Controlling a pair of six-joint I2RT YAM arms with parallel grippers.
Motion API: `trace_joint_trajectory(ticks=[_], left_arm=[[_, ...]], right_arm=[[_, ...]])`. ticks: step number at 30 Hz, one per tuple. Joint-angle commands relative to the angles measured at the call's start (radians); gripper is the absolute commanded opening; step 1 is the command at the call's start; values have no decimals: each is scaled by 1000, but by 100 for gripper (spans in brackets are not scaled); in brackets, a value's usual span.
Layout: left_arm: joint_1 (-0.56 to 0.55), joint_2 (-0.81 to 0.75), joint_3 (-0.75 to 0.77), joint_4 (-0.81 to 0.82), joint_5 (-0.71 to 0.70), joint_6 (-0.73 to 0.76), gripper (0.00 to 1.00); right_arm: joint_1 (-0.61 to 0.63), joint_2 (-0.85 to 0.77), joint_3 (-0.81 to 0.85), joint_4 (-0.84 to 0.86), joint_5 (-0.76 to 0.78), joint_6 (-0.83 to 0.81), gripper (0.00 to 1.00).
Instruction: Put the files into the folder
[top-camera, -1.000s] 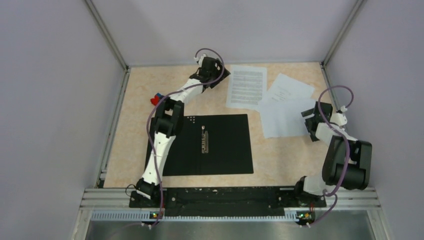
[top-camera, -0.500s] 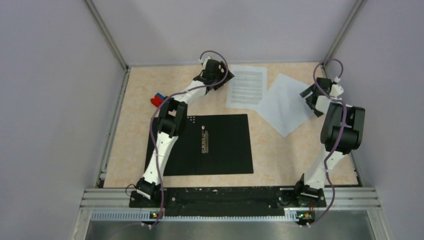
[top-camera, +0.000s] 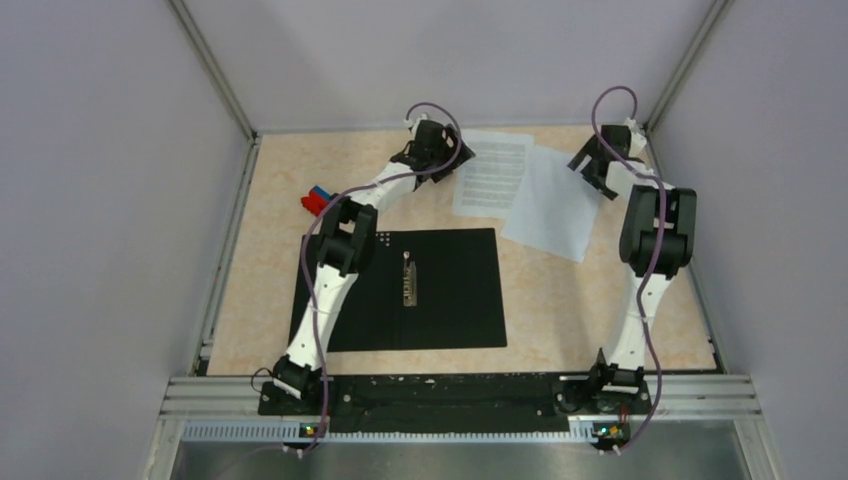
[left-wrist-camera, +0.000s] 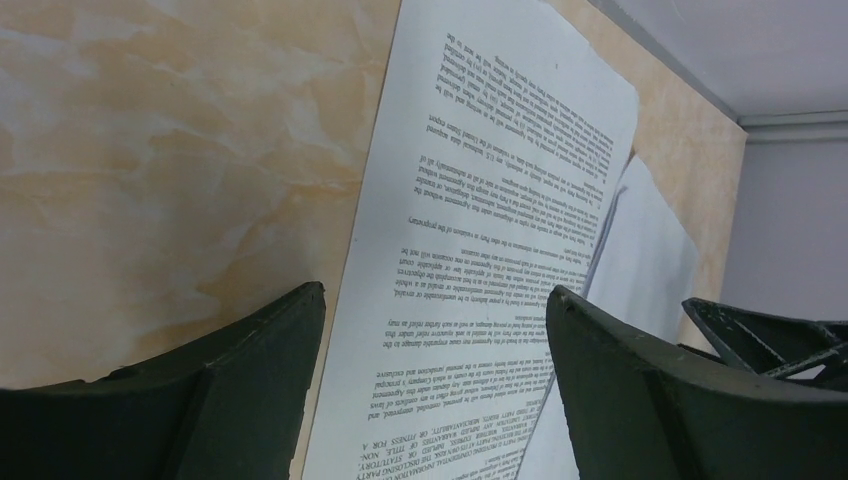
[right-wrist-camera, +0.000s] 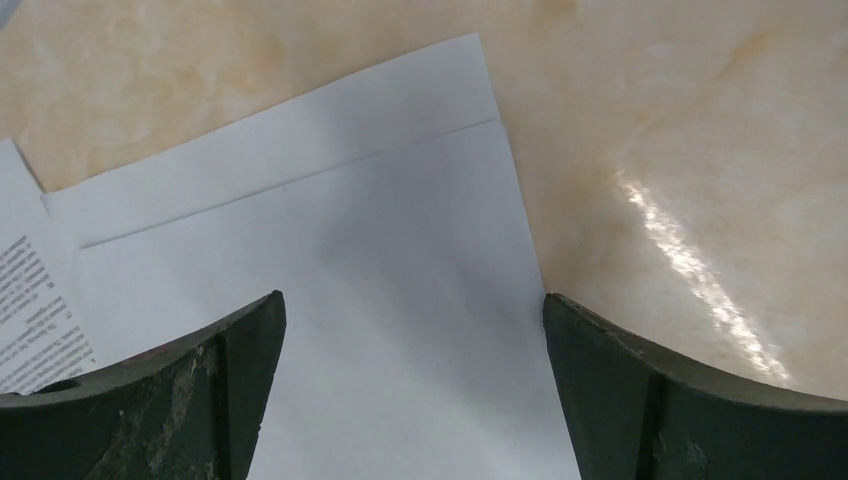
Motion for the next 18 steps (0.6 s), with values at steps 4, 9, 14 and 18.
trace_joint_trajectory(ticks=[4,9,14,18], left_arm=[[-39,20,38,12,61,11,86],[-80,25,39,7,79,-7,86],[-119,51,82,3,106,-26,86],[-125,31,91,2,97,-10,85]], right_arm=[[51,107,131,-126,-152,-27,99],[51,134,180,-141,-189,-31,99],[51,130,207,-157,-206,-32,99],[49,96,213,-175,-178,-48,99]])
